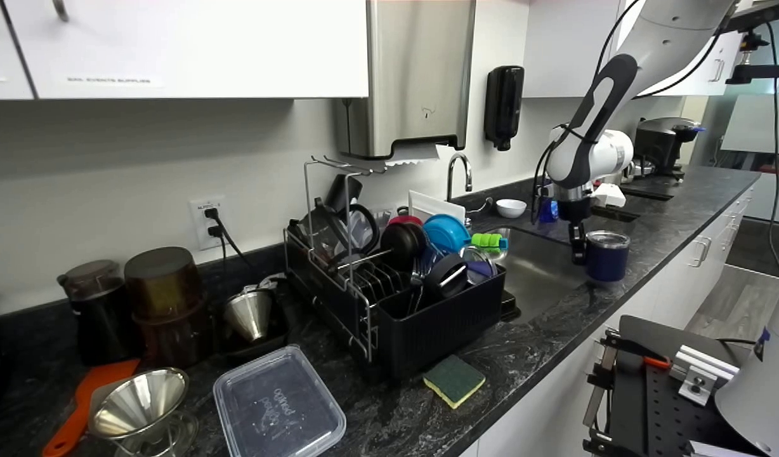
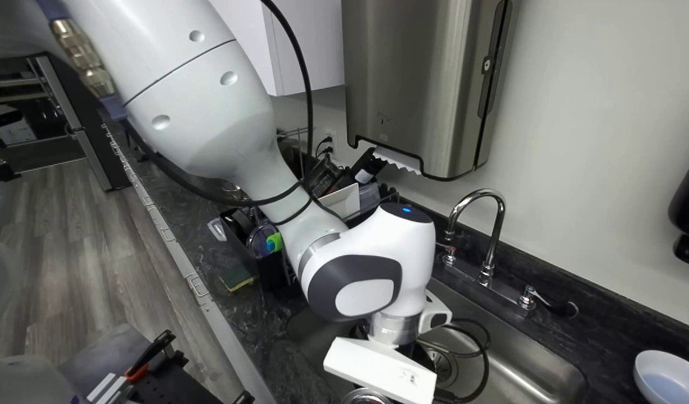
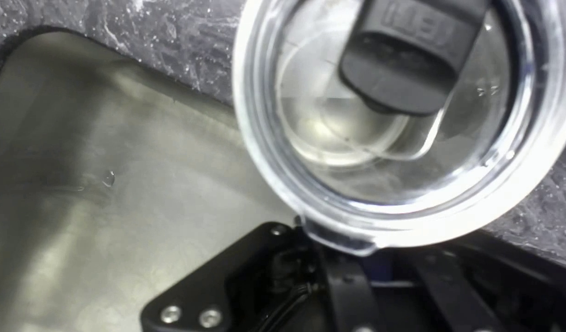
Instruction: Put the blue object on the dish rack
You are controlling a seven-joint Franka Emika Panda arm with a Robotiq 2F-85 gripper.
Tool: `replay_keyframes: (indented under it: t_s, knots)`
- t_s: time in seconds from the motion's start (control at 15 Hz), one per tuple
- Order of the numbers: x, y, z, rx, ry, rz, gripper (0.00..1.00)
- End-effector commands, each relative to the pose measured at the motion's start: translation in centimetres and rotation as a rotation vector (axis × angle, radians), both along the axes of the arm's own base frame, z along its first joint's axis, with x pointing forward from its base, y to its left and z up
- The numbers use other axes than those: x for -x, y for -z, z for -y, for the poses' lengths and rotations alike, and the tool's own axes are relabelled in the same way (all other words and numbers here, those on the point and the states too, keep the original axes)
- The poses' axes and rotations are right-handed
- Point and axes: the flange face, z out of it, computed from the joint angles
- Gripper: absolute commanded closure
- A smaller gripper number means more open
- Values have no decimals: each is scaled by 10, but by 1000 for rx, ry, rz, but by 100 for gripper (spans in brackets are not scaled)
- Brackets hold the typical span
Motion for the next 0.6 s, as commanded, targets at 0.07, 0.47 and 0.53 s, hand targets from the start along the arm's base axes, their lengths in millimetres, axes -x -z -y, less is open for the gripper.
replay_keyframes:
  t_s: [0.07, 0.47, 0.53]
  knots:
    - [4, 1, -23, 38, -28, -18, 96]
    - [-3, 11, -39, 27, -57, -19, 96]
    - [-4, 11, -41, 26, -59, -19, 96]
